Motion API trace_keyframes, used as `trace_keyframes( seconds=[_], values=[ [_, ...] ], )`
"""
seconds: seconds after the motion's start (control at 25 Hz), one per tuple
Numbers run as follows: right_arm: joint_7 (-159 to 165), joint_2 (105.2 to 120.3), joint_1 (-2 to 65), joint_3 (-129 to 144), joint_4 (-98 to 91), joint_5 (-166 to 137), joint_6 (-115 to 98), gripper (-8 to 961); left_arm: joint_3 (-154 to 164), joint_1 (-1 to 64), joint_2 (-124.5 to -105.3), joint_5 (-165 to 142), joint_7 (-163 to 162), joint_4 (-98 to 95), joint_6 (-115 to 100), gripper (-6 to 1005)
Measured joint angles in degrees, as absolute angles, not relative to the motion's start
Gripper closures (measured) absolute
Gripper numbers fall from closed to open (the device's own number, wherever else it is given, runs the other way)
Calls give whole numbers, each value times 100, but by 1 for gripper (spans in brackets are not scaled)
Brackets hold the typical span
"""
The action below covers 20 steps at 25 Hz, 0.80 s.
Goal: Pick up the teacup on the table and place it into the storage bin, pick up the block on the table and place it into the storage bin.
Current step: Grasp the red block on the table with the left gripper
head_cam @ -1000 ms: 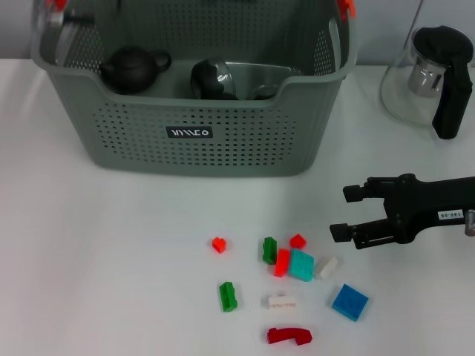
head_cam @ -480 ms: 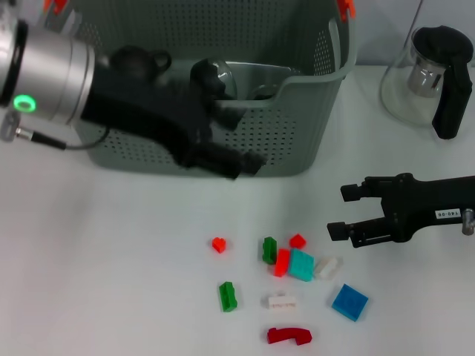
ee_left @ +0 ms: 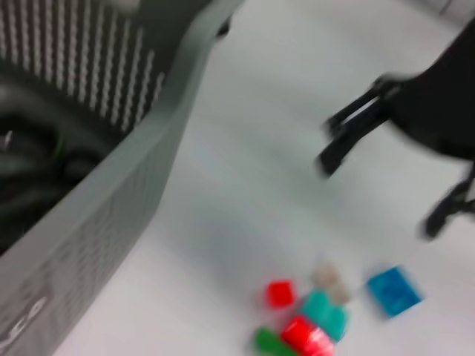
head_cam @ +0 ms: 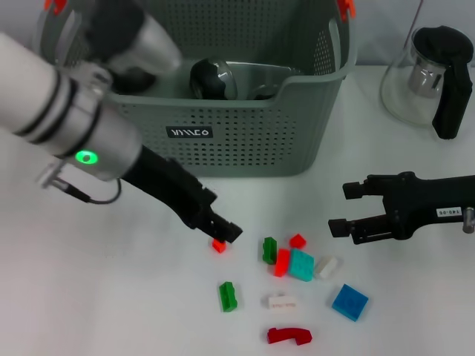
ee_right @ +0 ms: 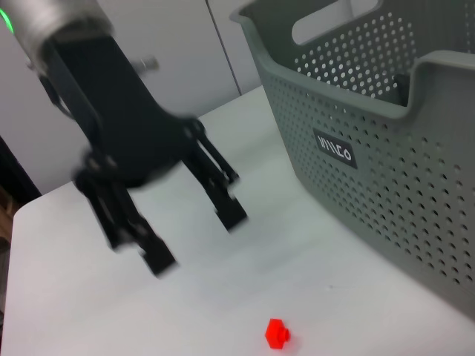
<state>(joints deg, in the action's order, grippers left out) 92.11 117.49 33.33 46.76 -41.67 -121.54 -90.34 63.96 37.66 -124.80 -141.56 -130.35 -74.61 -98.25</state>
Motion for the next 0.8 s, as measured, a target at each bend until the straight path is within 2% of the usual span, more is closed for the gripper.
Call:
trace_keyframes(
  seconds=[0.8],
  values=[
    [9208, 11709, 3329, 4676, -4166, -12191, -9035, 7, 8971, 4359, -12480, -15289, -14891, -6347, -8178, 212]
  ],
)
